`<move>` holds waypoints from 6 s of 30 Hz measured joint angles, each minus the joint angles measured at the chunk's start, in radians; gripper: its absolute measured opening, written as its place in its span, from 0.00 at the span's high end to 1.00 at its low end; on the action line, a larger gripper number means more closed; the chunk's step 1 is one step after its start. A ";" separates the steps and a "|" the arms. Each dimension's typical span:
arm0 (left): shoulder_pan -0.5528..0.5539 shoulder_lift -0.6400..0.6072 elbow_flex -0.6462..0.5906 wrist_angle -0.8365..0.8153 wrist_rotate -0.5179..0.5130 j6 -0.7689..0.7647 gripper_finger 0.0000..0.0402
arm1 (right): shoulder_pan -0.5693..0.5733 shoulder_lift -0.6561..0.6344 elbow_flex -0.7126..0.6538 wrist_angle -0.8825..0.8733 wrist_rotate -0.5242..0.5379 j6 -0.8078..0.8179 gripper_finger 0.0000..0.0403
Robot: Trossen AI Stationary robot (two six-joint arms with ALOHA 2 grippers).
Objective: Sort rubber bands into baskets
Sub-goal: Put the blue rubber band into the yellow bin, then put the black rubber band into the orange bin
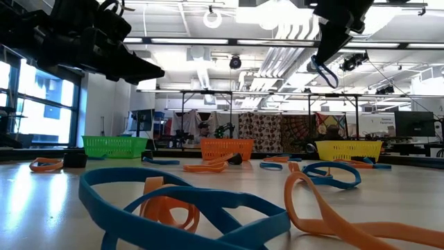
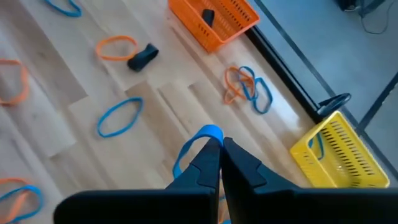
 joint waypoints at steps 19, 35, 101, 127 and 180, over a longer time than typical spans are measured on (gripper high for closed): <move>0.000 0.000 0.000 0.000 0.000 0.000 0.75 | -0.097 0.000 0.000 0.041 -0.056 -0.089 1.00; 0.000 0.000 0.000 0.000 0.000 0.000 0.75 | -0.097 0.000 0.000 0.043 -0.088 -0.096 1.00; 0.000 0.000 0.000 -0.007 0.000 0.000 0.75 | -0.840 0.001 -0.001 0.092 -0.079 -0.301 1.00; 0.000 0.000 0.000 -0.007 0.000 0.000 0.75 | -1.028 0.142 -0.285 0.490 -0.177 -0.392 1.00; 0.000 0.000 0.000 -0.007 0.000 0.000 0.75 | -1.076 0.079 -0.288 0.524 -0.282 -0.440 0.88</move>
